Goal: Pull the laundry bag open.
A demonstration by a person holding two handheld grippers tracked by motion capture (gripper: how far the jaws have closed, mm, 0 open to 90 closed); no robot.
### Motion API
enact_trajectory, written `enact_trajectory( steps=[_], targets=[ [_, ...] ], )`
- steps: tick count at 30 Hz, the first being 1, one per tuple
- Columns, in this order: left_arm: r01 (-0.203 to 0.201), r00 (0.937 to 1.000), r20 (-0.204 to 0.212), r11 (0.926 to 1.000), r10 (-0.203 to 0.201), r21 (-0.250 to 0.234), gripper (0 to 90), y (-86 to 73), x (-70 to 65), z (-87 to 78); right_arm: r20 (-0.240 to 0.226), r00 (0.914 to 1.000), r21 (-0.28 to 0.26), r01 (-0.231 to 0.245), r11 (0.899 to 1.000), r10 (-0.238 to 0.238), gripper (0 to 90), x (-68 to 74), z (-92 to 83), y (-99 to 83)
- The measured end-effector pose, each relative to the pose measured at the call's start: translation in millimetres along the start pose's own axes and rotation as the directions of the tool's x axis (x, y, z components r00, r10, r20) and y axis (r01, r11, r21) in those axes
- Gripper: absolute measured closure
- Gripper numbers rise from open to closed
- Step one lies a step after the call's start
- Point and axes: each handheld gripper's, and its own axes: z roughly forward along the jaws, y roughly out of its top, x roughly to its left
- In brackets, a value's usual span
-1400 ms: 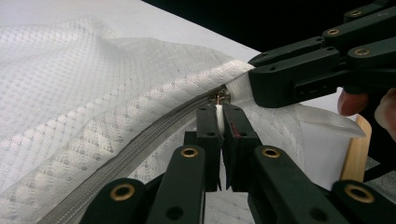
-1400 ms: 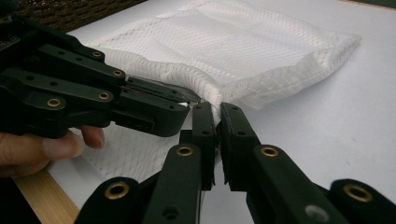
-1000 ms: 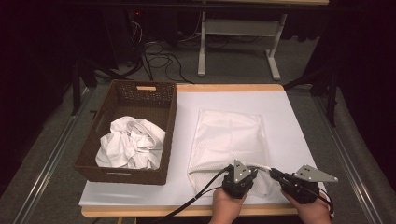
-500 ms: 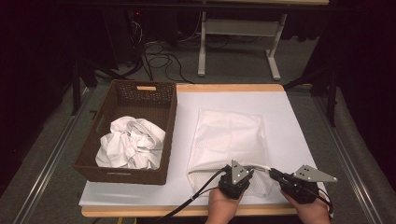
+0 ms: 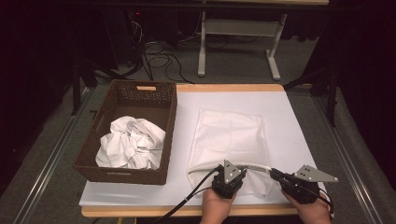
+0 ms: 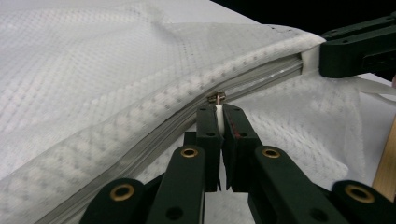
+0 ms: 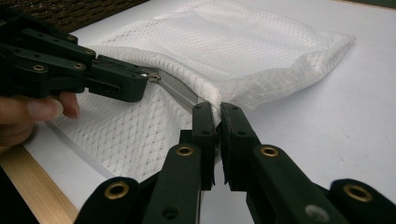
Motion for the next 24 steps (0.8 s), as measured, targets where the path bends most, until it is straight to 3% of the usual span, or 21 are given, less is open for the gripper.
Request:
enact_trajectory(
  steps=[6,24],
  targets=[
    [-0.015,0.9998,-0.015,0.9999,0.015,0.006,86.0,-2.5,3.1,-4.4,-0.001,1.0,0.001,0.003,1.0,-0.003,86.9,0.2,0.9,-0.1],
    [0.003,0.9971,-0.076,0.9998,-0.001,0.021,86.0,-9.1,23.7,-28.4,0.011,0.9999,0.009,-0.007,1.0,0.007,86.9,-1.2,0.6,-1.0]
  ],
)
